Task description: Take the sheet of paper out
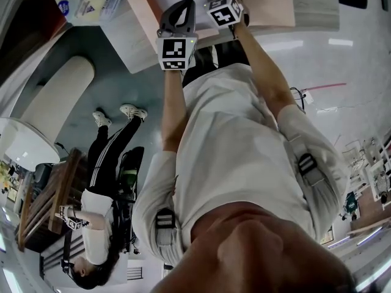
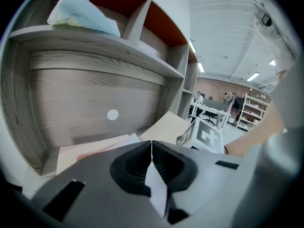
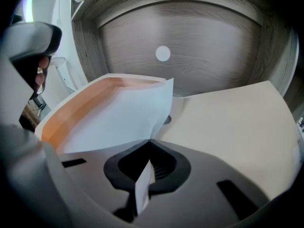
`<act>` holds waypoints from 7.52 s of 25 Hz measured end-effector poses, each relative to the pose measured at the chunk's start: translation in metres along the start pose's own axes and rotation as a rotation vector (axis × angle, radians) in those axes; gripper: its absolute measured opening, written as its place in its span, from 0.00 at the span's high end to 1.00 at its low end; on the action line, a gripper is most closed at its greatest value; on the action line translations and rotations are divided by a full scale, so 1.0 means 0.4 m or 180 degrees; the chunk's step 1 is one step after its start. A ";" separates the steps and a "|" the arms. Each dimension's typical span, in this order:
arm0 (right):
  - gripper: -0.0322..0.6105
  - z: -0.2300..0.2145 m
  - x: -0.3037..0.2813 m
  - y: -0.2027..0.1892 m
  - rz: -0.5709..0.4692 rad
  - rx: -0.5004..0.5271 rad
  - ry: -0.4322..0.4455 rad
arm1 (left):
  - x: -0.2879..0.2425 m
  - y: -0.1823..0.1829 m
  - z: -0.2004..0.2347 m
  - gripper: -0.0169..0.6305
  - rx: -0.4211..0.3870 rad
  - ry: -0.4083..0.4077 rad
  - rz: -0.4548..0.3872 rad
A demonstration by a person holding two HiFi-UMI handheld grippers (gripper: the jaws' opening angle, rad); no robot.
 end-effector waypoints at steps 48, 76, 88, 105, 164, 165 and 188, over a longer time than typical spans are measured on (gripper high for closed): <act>0.92 -0.162 0.203 -0.071 -0.0220 -0.0469 -0.0730 | 0.051 0.046 -0.089 0.94 -0.0240 -0.0331 -0.0161; 0.92 -0.204 0.514 -0.006 -0.0878 -0.0678 -0.1261 | 0.132 0.147 -0.161 0.94 -0.0344 -0.0539 -0.0524; 0.92 -0.123 0.733 0.125 -0.1465 -0.0443 -0.1262 | 0.248 0.259 -0.167 0.94 -0.0375 -0.0522 -0.0858; 0.92 0.028 0.994 0.289 -0.2270 -0.0031 -0.1158 | 0.441 0.405 -0.185 0.94 -0.0365 -0.0374 -0.1149; 0.92 0.092 0.959 0.341 -0.2251 0.0145 -0.0785 | 0.466 0.403 -0.147 0.94 -0.0377 -0.0058 -0.1109; 0.92 0.092 0.962 0.339 -0.2253 0.0153 -0.0785 | 0.467 0.403 -0.151 0.94 -0.0378 -0.0058 -0.1111; 0.92 0.094 0.964 0.347 -0.2313 0.0130 -0.0742 | 0.464 0.415 -0.152 0.94 -0.0406 -0.0064 -0.1147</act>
Point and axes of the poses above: the fingertips, and each gripper's own axes: x backward along the fingers, z to its left, y out of its top, the point moved 1 cm from there along x, backward along the fingers, and after that the axes turned 7 degrees about x, right-handed, at the moved point
